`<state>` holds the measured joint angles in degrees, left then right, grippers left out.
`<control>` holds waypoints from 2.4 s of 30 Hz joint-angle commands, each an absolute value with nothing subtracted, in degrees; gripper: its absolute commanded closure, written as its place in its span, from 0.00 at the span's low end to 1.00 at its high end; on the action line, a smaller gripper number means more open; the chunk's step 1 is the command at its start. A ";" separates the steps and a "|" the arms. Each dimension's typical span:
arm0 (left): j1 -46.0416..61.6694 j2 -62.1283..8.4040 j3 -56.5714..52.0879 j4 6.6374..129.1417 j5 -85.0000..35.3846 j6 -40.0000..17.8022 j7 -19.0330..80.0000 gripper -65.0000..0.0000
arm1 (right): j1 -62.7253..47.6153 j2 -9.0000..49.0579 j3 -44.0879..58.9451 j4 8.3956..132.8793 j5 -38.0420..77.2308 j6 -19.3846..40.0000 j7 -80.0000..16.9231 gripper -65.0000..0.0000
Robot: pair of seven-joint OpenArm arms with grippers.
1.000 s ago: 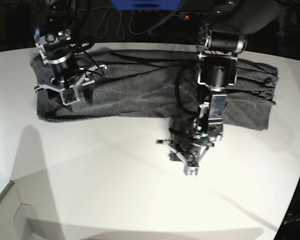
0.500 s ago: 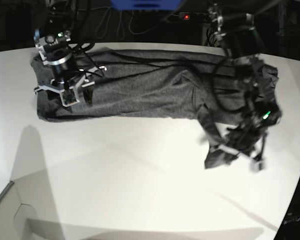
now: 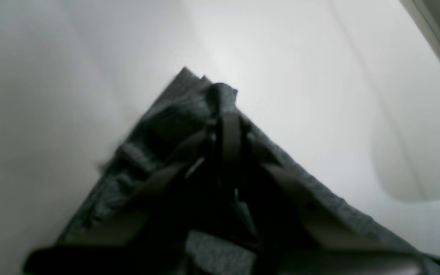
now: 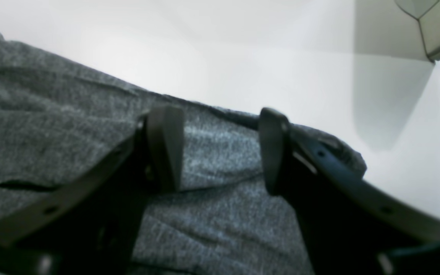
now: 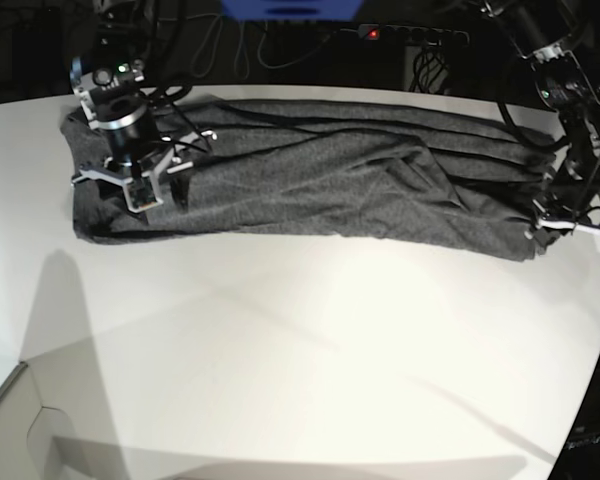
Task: Layout the t-shirt on the table in an organized manner, then fold the t-shirt properly
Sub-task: 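Hold the strip ends with both grippers, pressing the folded strip flat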
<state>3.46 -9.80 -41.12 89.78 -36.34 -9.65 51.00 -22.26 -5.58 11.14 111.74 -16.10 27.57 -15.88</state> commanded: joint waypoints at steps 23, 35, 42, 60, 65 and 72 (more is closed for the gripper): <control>10.51 -10.07 -45.93 92.97 -37.49 -18.68 50.77 0.48 | -22.11 -5.67 11.47 112.66 -15.34 27.47 -14.37 0.50; 7.60 -13.58 -48.22 84.88 -38.90 -18.68 50.33 0.42 | -22.29 -6.37 11.21 112.66 -15.34 27.47 -14.37 0.50; 4.79 -14.73 -47.78 78.64 -38.90 -18.68 50.42 0.41 | -22.29 -6.37 11.30 112.66 -15.34 27.47 -14.37 0.50; 4.44 -14.37 -43.21 77.05 -32.22 -18.77 49.98 0.41 | -22.20 -6.29 11.21 112.66 -15.43 27.47 -14.37 0.50; 4.09 -14.29 -43.21 74.33 -32.57 -18.77 49.98 0.41 | -22.20 -6.29 11.12 112.66 -15.43 27.47 -14.37 0.50; 3.38 -14.29 -43.12 69.49 -32.04 -26.24 49.98 0.41 | -22.20 -6.20 11.30 112.66 -15.43 27.47 -14.37 0.50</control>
<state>3.03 -14.31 -43.40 69.73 -33.43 -26.74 46.65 -22.41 -6.35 11.20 111.72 -16.10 27.57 -15.90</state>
